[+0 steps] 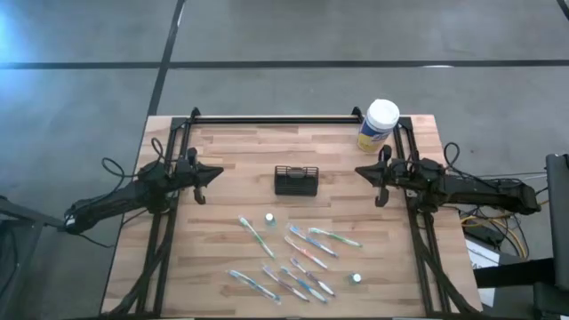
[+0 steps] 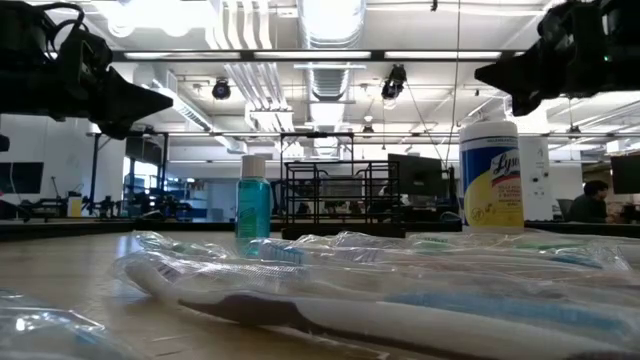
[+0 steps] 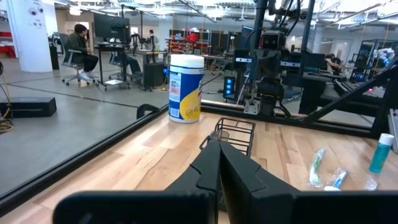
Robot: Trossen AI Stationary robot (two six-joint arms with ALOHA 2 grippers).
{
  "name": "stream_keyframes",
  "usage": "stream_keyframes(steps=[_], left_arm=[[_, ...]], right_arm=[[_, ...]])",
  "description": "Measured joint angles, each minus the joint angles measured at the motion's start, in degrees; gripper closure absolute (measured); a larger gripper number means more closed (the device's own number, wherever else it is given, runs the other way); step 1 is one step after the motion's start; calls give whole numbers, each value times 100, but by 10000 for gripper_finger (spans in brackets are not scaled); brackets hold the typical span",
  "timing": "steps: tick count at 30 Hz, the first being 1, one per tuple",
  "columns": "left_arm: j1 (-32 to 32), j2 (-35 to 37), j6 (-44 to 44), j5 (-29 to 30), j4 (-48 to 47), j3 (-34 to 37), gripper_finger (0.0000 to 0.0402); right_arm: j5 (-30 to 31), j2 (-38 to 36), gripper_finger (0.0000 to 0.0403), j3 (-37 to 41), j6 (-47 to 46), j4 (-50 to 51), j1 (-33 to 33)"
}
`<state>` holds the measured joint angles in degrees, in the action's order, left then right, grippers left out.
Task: Pick & Place toothbrushing station
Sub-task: Put the bottom mouthwash into the wire organizer
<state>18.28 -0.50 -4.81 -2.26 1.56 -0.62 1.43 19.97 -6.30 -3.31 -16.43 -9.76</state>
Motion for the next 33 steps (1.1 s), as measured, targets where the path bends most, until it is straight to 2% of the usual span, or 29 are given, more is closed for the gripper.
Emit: stream_keyframes(steps=[4, 7, 12, 14, 18, 20, 23, 25, 29, 33], left_arm=[[0, -64, -15, -2, -10, 0, 390], [0, -87, -378, 82, -8, 0, 390], [1, -87, -714, 211, -40, 0, 390], [2, -87, -716, 188, -67, 0, 390], [2, -87, -722, 177, -86, -2, 390], [1, -87, -723, 177, -90, -2, 390], [2, -87, -728, 162, -94, -2, 390], [2, -87, -764, 108, -95, -2, 390], [0, -87, -782, -83, -84, -2, 390], [1, -87, -894, -101, -87, -2, 390]], right_arm=[[4, 688, 394, -775, -8, 774, 0], [4, 1225, 394, -1516, -199, 1436, 19], [26, 2074, 394, -2825, -635, 2732, 547], [359, 2383, 394, -3310, -782, 3187, 1038], [1830, 2950, 394, -4310, -1393, 4390, 2332], [2348, 3246, 394, -4834, -2023, 5241, 2975], [3003, 3753, 394, -5626, -3467, 6612, 3901], [3154, 4149, 394, -6088, -4445, 7399, 4425], [2845, 5018, 394, -6954, -6146, 8629, 5161], [2204, 5881, 394, -7635, -7060, 9307, 5557]])
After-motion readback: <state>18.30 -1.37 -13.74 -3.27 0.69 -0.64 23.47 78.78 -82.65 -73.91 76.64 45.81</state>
